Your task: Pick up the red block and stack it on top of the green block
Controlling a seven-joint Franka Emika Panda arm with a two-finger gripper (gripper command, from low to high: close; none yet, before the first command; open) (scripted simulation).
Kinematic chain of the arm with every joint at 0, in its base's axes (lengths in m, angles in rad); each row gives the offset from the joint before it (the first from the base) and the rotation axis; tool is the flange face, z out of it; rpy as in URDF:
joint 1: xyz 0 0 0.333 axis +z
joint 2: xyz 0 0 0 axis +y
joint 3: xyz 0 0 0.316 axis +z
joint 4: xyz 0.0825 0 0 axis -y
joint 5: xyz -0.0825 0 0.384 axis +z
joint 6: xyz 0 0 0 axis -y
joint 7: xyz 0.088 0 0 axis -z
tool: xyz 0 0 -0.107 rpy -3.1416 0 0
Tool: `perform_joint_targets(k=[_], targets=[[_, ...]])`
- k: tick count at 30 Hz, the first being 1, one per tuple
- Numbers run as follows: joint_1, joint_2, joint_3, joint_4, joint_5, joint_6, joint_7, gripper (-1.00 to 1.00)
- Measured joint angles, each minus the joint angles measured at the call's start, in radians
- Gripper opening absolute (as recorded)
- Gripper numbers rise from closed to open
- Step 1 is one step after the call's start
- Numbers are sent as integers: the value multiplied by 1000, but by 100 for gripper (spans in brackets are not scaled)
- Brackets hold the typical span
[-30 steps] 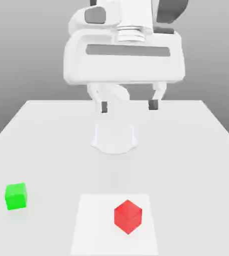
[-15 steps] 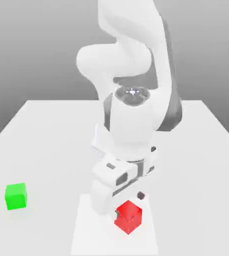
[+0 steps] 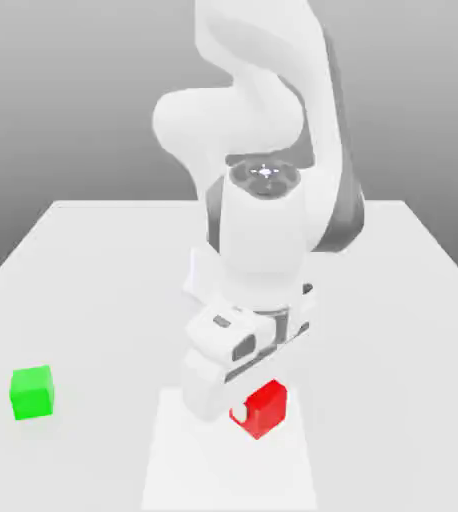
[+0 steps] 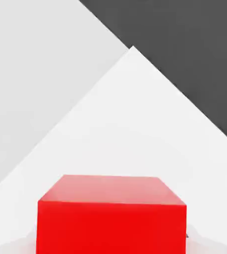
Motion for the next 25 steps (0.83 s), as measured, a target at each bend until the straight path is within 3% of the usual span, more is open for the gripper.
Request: perform_joint_targets(k=[15, 17, 21, 22, 25], targets=[[-483, -73, -215, 38, -17, -112, -656, -100], [-549, -34, -199, 43, 14, -78, -711, -100], [-547, 94, -140, 50, 108, 37, -790, -100], [-556, 118, -127, 51, 124, 58, -802, 100], [-556, 118, -127, 51, 124, 58, -802, 100]])
